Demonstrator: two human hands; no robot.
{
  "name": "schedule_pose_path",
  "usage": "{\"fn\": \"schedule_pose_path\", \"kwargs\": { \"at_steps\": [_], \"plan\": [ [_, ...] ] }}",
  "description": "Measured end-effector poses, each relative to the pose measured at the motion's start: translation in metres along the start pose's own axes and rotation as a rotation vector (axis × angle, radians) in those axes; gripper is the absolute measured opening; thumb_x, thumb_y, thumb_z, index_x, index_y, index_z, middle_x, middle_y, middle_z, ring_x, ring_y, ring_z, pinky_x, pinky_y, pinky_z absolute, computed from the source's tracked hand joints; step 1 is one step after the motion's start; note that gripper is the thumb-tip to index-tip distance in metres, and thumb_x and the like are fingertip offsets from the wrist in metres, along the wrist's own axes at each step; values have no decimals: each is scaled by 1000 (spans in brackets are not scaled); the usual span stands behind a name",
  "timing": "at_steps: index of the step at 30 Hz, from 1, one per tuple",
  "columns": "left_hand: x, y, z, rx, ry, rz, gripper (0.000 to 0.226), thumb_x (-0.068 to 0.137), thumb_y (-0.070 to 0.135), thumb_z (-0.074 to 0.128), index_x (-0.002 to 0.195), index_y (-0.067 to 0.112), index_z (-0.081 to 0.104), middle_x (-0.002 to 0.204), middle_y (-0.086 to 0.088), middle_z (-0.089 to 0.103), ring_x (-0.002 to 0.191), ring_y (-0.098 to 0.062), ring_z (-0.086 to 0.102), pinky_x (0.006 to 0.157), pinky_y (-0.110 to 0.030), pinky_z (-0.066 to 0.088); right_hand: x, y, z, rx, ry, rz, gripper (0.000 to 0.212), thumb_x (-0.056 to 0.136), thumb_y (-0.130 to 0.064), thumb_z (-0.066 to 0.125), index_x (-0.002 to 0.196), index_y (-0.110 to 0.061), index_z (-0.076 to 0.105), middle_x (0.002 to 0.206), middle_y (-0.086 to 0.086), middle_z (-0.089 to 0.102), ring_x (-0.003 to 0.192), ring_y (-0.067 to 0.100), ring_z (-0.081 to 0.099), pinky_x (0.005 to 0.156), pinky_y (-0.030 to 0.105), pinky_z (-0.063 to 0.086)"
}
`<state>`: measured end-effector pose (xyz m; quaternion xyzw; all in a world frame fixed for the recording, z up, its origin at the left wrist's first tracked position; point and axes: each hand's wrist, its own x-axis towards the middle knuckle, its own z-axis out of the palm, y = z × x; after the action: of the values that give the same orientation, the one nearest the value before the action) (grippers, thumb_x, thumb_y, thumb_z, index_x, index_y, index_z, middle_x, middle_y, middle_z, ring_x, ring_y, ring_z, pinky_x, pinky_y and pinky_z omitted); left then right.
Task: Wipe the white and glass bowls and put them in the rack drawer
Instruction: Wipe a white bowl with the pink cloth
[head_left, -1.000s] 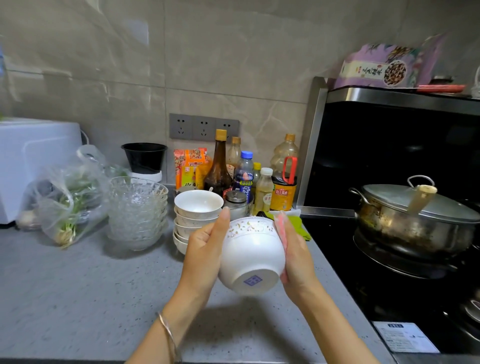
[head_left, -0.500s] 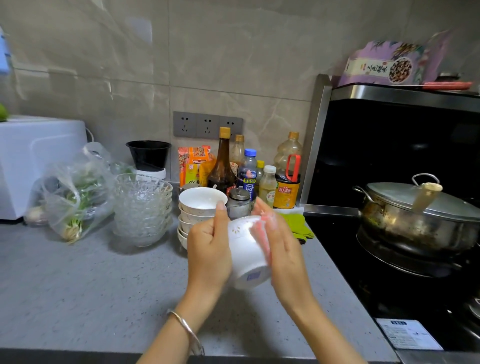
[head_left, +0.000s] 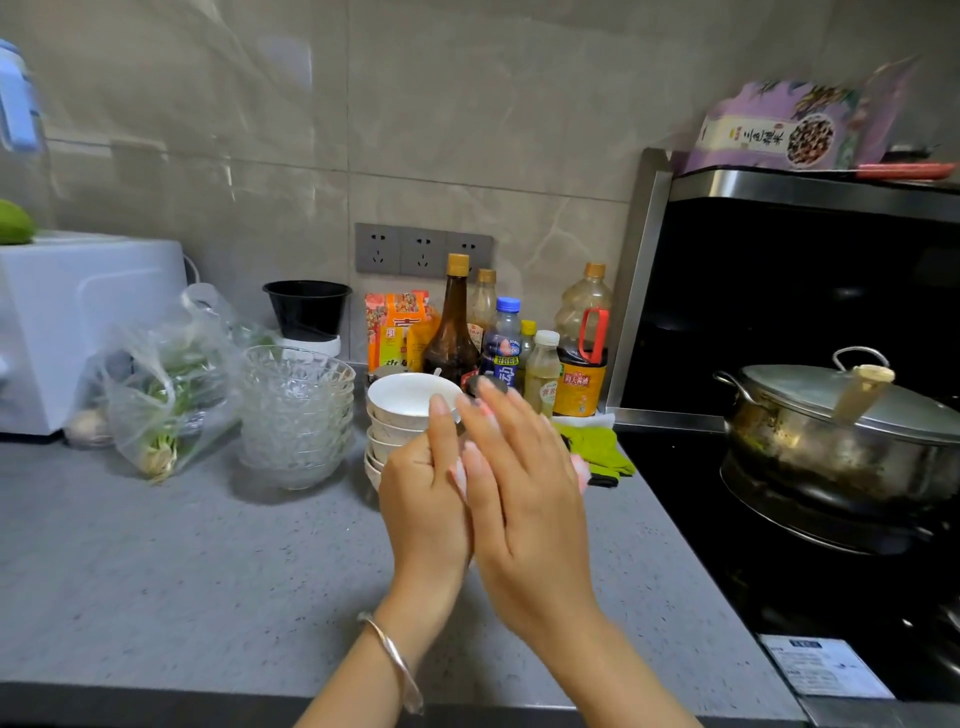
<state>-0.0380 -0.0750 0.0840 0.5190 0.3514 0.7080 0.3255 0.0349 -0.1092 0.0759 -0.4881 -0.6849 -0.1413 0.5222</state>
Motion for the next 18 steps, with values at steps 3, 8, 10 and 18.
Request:
{"fn": "schedule_pose_path", "kwargs": {
  "at_steps": [3, 8, 10, 18],
  "plan": [
    [-3, -1, -2, -7, -30, -13, 60, 86, 56, 36, 57, 11, 64, 56, 0, 64, 61, -21, 60, 61, -35, 48, 9, 5, -1, 83, -21, 65, 41, 100, -36, 32, 135, -30, 51, 140, -14, 50, 132, -2, 38, 110, 19, 27],
    [-1, 7, -10, -106, -81, -73, 71, 80, 54, 47, 66, -15, 55, 61, -20, 58, 57, -22, 56, 52, -30, 42, 23, 11, -19, 666, -142, 503, 27, 104, -21, 38, 114, -23, 63, 101, -15, 66, 85, -11, 62, 65, 5, 45],
    [2, 10, -12, -191, -111, -136, 73, 78, 53, 49, 77, -20, 56, 69, -23, 59, 60, -25, 58, 52, -28, 44, 22, 13, -24, 742, -171, 626, 25, 103, -27, 37, 111, -31, 60, 89, -24, 63, 67, -5, 60, 45, 10, 43],
    [10, 6, -22, -103, -318, -189, 56, 90, 48, 36, 74, 3, 66, 54, 0, 64, 53, -9, 62, 47, -17, 45, 25, 15, -33, 757, 16, 769, 67, 77, -61, 62, 65, 4, 54, 57, 32, 41, 50, 29, 50, 46, 25, 41]
  ]
}}
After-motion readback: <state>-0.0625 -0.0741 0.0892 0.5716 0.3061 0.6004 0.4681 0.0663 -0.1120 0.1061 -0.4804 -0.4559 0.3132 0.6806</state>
